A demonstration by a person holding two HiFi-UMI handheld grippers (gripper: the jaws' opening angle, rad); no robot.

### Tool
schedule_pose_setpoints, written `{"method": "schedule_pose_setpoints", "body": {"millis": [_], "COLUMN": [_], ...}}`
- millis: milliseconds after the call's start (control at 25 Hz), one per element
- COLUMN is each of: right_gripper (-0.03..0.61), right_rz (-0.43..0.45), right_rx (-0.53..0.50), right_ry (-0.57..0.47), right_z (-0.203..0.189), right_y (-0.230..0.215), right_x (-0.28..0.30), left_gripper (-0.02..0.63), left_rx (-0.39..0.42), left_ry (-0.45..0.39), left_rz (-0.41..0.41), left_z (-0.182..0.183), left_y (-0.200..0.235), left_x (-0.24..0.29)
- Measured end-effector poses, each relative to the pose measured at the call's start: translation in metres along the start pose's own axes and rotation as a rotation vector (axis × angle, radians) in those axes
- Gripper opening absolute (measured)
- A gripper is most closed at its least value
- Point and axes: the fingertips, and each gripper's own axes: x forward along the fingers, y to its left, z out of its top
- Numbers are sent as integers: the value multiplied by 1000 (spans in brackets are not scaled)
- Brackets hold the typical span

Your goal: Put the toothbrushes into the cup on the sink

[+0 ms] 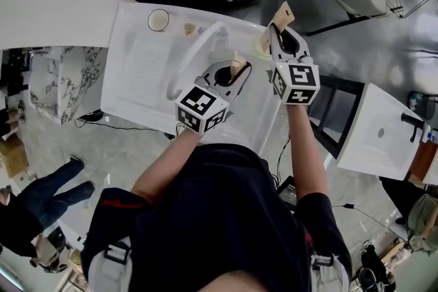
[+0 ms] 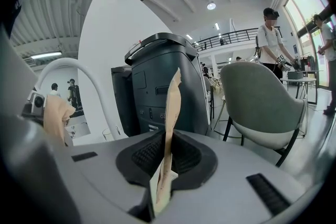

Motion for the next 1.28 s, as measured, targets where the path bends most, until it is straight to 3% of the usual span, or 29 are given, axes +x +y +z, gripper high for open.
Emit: {"method": "schedule_pose_setpoints", "body": {"millis": [320,1280], "right_gripper": [49,51], "right_rz": [-19,28], "right_rx": [13,0], "right_ry": [5,121], "right_z": [-17,-44], "right_y": [-4,-4], "right_x": [6,0], "left_gripper": [14,14], "left_rx": [-24,-37], "left_ry": [19,19], "left_rz": [-7,-9], "left_z": [-8,-12], "left_y": [0,-1], "left_x": [4,6]}}
